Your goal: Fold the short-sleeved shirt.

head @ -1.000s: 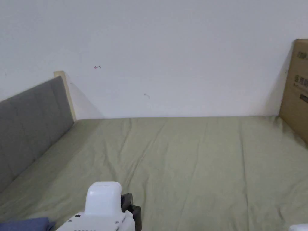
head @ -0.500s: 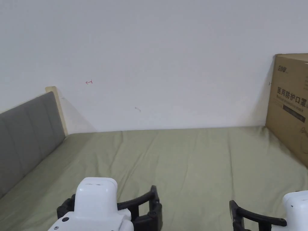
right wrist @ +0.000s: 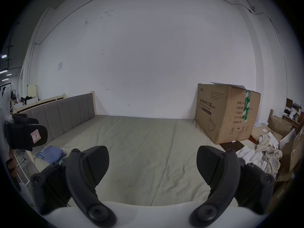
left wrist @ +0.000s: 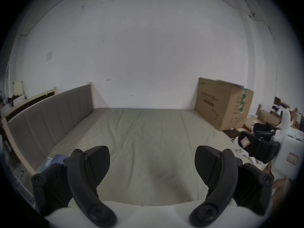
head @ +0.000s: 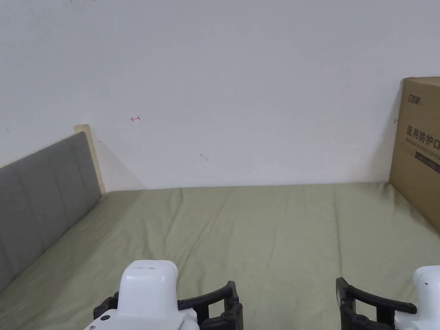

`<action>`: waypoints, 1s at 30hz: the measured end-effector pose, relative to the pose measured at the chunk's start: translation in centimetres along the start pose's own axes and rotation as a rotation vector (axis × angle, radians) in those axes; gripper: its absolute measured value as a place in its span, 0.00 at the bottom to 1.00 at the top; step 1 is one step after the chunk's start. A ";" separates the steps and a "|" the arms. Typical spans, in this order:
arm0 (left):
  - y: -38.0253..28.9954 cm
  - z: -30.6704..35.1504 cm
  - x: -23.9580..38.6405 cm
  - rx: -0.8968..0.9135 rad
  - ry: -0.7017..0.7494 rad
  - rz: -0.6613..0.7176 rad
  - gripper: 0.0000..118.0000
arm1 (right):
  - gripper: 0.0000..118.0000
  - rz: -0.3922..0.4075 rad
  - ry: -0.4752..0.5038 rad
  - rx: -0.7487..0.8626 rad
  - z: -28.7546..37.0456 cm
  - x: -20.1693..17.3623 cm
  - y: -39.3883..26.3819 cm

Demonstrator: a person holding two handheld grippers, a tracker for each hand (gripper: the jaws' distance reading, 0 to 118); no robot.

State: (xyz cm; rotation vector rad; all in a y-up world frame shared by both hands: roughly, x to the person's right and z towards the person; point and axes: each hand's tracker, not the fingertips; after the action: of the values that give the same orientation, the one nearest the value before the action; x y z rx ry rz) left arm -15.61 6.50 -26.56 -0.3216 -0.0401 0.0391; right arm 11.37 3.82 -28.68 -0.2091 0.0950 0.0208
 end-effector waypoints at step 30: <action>-0.1 -0.7 0.6 0.007 0.079 -0.016 0.92 | 0.92 -0.002 0.015 -0.050 -0.9 0.1 -0.7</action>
State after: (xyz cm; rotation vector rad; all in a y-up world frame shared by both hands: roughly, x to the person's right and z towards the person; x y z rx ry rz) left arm -14.95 6.17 -27.17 -0.3153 0.0355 0.0105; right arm 11.42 2.96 -29.43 -0.2591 0.1096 0.0197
